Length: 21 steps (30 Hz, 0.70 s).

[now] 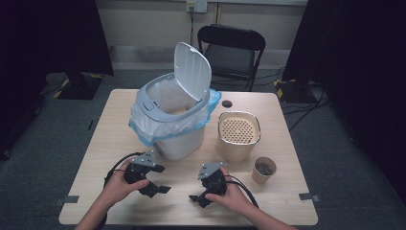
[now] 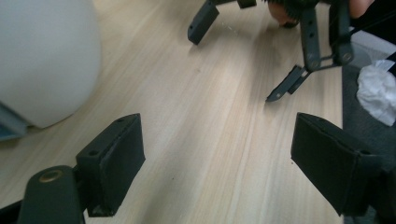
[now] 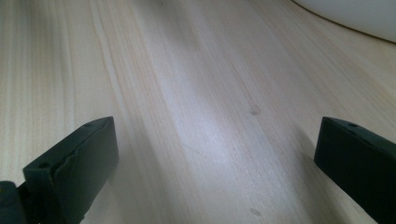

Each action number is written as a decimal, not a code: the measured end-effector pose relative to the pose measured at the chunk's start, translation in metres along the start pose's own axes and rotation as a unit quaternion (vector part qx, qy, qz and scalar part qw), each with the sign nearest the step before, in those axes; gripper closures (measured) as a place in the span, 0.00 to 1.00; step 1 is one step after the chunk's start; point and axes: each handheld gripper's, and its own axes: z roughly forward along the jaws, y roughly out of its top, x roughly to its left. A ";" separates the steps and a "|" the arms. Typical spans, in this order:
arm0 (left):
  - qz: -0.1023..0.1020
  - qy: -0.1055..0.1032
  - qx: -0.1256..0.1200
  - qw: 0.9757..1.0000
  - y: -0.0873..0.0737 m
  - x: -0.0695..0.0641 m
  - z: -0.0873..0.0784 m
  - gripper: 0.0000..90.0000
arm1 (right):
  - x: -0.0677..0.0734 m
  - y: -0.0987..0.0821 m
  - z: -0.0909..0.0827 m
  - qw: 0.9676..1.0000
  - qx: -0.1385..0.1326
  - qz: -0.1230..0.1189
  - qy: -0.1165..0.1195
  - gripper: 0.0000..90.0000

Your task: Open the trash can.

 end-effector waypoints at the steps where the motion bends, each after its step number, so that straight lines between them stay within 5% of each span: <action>1: 0.001 -0.002 0.004 1.000 -0.001 0.000 0.003 0.19 | 0.000 0.000 0.000 1.000 -0.001 -0.001 0.001 0.00; 11: 0.013 0.001 0.020 1.000 -0.009 0.000 0.022 0.19 | -0.001 0.000 -0.002 1.000 0.003 -0.004 0.005 0.00; 17: 0.022 0.007 0.026 0.999 -0.013 0.001 0.029 0.19 | -0.004 0.000 -0.008 1.000 0.003 -0.003 0.003 0.18; 21: 0.036 0.010 0.035 0.999 -0.016 0.000 0.033 0.19 | -0.006 -0.001 -0.014 1.000 0.008 -0.008 -0.004 0.15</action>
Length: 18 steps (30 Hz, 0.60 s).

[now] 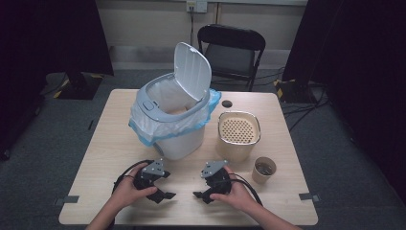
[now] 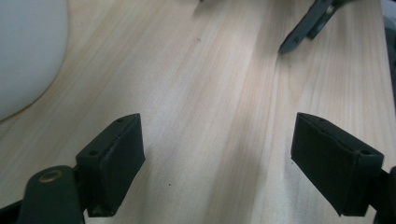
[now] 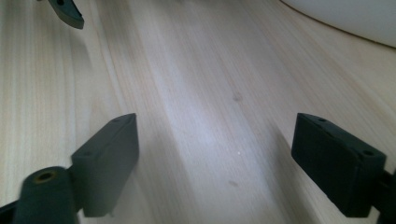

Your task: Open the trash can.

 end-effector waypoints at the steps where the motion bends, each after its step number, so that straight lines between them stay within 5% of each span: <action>1: -0.002 -0.001 -0.006 1.000 -0.001 0.000 0.002 0.19 | -0.001 -0.001 -0.001 1.000 0.000 -0.001 0.003 0.16; 13: 0.012 0.007 -0.004 1.000 -0.005 -0.001 0.007 0.18 | -0.014 -0.008 -0.032 0.999 -0.027 0.026 -0.003 0.16; 18: 0.035 0.016 -0.011 0.999 -0.008 -0.002 0.009 0.17 | -0.017 -0.014 -0.039 1.000 -0.017 0.017 -0.006 0.16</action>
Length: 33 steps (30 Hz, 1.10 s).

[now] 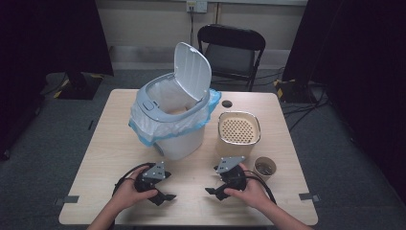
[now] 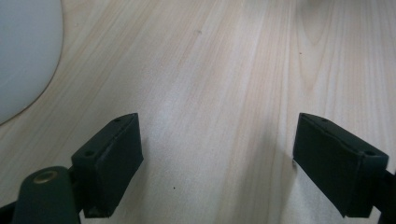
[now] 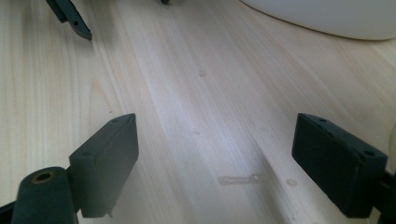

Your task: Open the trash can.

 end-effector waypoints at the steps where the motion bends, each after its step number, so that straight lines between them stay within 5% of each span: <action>1: 0.005 0.002 0.000 1.000 -0.001 0.000 0.000 0.17 | -0.001 -0.001 -0.002 1.000 0.000 0.002 0.002 0.16; 12: 0.014 0.003 -0.015 1.000 -0.005 -0.002 0.001 0.14 | -0.003 -0.001 -0.020 1.000 0.002 -0.004 0.015 0.16; 24: 0.027 -0.011 -0.001 1.000 -0.004 -0.004 0.004 0.01 | -0.004 0.002 -0.037 1.000 0.008 -0.011 0.018 0.16; 33: 0.027 -0.013 0.003 1.000 -0.003 -0.005 0.004 0.00 | -0.009 0.005 -0.051 1.000 0.010 -0.014 0.011 0.16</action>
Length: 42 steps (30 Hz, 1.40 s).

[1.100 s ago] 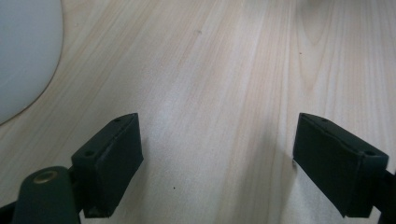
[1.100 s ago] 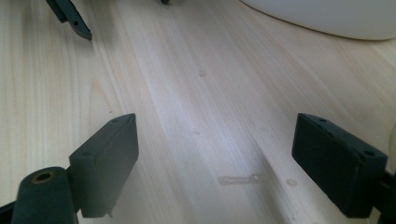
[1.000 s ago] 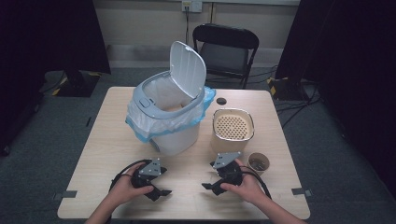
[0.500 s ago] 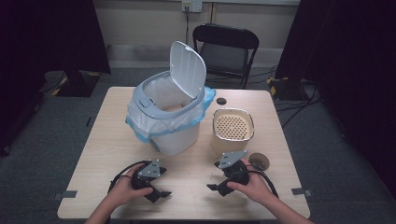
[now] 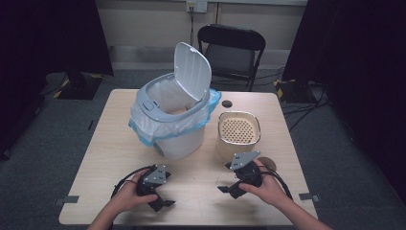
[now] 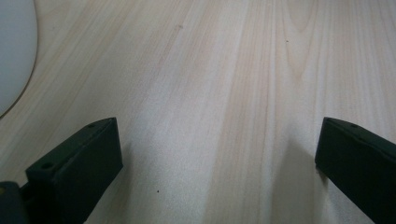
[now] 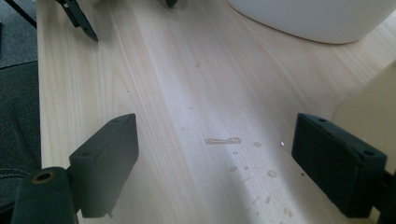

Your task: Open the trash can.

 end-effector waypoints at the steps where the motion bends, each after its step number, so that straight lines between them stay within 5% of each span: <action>1: 0.000 0.000 0.000 1.000 0.000 0.000 0.000 0.00 | -0.001 0.000 -0.001 1.000 -0.001 -0.001 0.002 0.16; 21: 0.000 0.000 0.000 1.000 0.000 0.000 0.000 0.00 | -0.014 -0.010 -0.031 1.000 -0.015 0.021 -0.012 0.16; 42: 0.001 -0.001 0.001 1.000 0.000 0.000 0.000 0.00 | -0.038 -0.025 -0.077 0.997 -0.031 0.037 -0.056 0.16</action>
